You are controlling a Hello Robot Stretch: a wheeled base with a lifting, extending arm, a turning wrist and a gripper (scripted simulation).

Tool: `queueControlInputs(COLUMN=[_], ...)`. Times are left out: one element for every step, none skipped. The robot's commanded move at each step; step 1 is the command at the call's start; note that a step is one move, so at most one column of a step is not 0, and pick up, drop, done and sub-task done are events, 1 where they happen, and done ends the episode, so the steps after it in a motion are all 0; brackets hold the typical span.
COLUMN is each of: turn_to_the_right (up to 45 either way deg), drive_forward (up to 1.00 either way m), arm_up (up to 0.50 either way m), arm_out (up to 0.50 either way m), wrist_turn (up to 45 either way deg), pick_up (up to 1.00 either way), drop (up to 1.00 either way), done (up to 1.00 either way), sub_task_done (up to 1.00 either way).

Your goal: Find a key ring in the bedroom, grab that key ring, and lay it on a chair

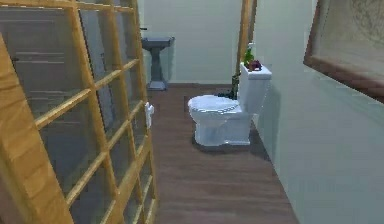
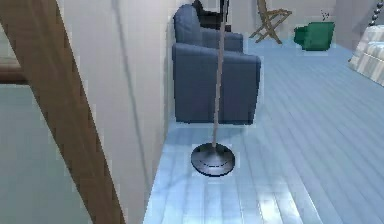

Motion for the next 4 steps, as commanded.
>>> queueControlInputs(turn_to_the_right=[3.0, 0.0, 15.0, 0.0], drive_forward=[0.00, 1.00, 0.00, 0.05], arm_up=[0.00, 0.00, 0.00, 0.00], arm_out=[0.00, 0.00, 0.00, 0.00], wrist_turn=[0.0, 0.0, 0.0, 0.0], pick_up=[0.00, 0.00, 0.00, 0.00], drop=[0.00, 0.00, 0.00, 0.00], done=[0.00, 0.00, 0.00, 0.00], sub_task_done=[0.00, 0.00, 0.00, 0.00])
